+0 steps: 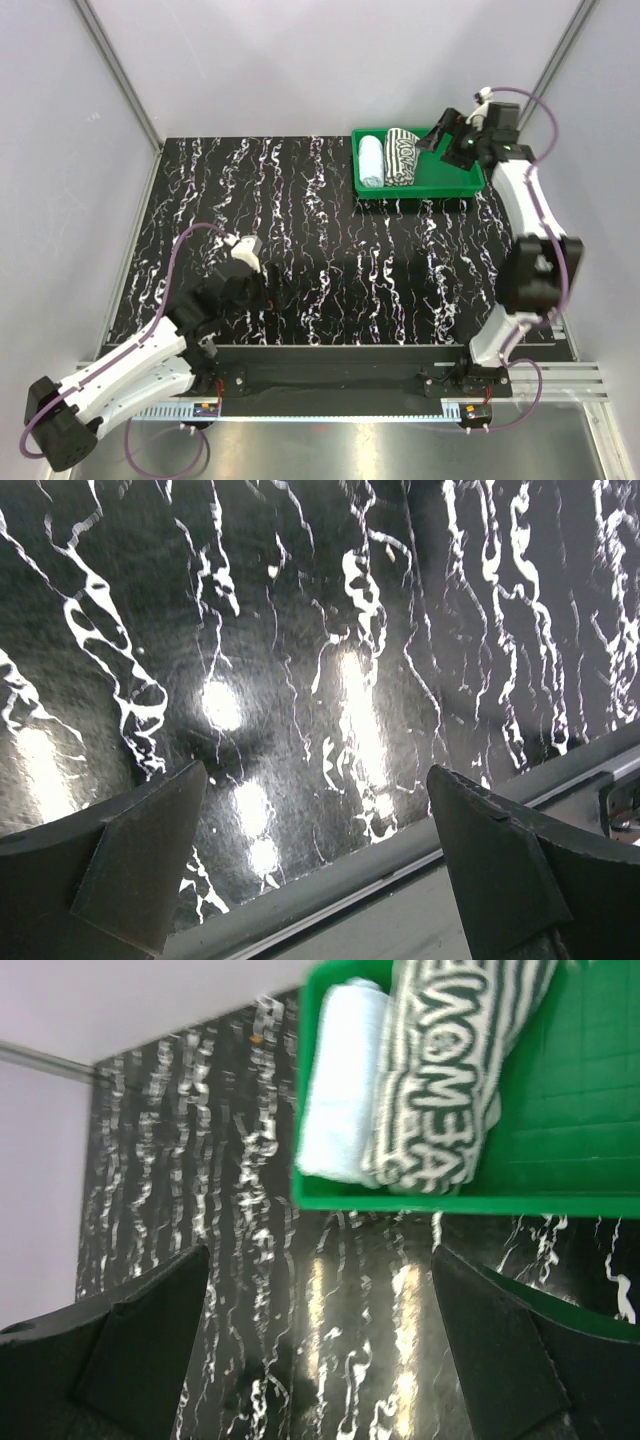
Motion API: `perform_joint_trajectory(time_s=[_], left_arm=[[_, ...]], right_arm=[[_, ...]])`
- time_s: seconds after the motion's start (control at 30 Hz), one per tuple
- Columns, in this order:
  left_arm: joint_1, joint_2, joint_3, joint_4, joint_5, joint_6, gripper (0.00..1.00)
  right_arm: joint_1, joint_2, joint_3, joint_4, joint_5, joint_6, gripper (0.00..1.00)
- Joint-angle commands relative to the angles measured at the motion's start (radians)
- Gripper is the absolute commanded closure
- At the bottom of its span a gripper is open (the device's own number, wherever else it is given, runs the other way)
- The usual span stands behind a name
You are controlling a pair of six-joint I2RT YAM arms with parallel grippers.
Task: Roll the towels
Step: Place the rolled towel into the container
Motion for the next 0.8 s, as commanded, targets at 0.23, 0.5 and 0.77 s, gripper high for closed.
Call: perform_joint_trajectory(time_s=[0.23, 0.5, 0.77], left_arm=[[0.005, -0.072, 0.092, 0.038, -0.227, 0.048, 0.01], [0.005, -0.181, -0.089, 0.309, -0.467, 0.214, 0.01], [0.005, -0.213, -0.250, 0.605, -0.662, 0.301, 0.03]], right_arm=[[0.116, -0.681, -0.503, 0.197, 0.102, 0.003, 0.00], [0.125, -0.933, -0.598, 0.062, 0.164, 0.012, 0.00], [0.125, -1.060, -0.666, 0.027, 0.138, 0.089, 0.00]])
